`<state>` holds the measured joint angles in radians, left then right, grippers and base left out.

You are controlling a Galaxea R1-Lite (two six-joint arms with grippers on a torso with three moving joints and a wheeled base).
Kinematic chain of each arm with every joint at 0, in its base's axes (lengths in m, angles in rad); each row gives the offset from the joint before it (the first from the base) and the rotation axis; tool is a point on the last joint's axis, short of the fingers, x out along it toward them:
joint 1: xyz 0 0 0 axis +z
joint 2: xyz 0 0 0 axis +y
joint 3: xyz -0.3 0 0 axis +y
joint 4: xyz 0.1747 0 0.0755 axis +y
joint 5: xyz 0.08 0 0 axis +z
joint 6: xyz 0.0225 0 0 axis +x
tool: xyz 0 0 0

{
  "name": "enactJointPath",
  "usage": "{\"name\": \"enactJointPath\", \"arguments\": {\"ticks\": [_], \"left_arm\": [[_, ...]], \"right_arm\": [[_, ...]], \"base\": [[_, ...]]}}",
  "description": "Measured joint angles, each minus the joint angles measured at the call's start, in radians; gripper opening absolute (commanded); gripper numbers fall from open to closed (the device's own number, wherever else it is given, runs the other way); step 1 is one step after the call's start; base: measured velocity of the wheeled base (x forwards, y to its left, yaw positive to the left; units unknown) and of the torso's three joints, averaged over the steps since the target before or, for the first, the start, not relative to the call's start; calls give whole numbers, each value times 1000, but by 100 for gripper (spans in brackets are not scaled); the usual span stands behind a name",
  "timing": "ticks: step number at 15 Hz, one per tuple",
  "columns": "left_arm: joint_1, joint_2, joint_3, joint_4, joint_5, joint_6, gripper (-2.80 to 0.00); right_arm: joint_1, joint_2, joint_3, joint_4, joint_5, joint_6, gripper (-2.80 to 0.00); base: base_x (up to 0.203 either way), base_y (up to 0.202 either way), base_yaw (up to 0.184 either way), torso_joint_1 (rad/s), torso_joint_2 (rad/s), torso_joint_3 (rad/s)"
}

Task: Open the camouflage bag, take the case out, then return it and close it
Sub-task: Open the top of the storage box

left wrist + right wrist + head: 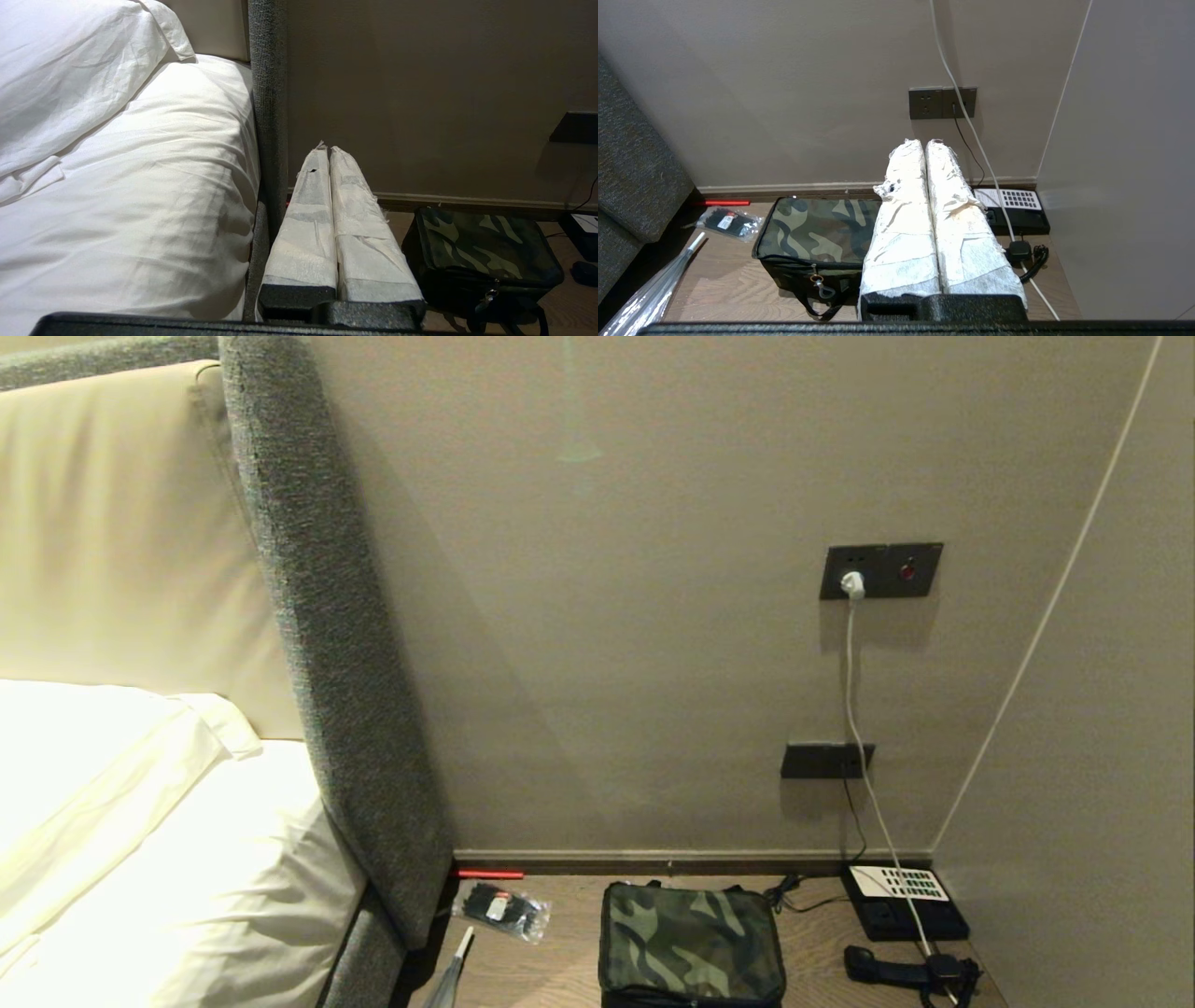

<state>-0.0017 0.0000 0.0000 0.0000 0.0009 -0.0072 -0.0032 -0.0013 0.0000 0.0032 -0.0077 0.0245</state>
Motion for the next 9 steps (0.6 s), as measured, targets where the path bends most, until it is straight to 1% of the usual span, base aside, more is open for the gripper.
{"name": "enactJointPath", "arguments": {"ticks": [3,9], "left_arm": [[0,0,0,0,0,1,-280],[0,0,0,0,0,1,-280]], "right_arm": [[0,0,0,0,0,0,-280],[0,0,0,0,0,0,-280]], "base": [[0,0,0,2,2,-48],[0,0,0,2,2,-180]]}}
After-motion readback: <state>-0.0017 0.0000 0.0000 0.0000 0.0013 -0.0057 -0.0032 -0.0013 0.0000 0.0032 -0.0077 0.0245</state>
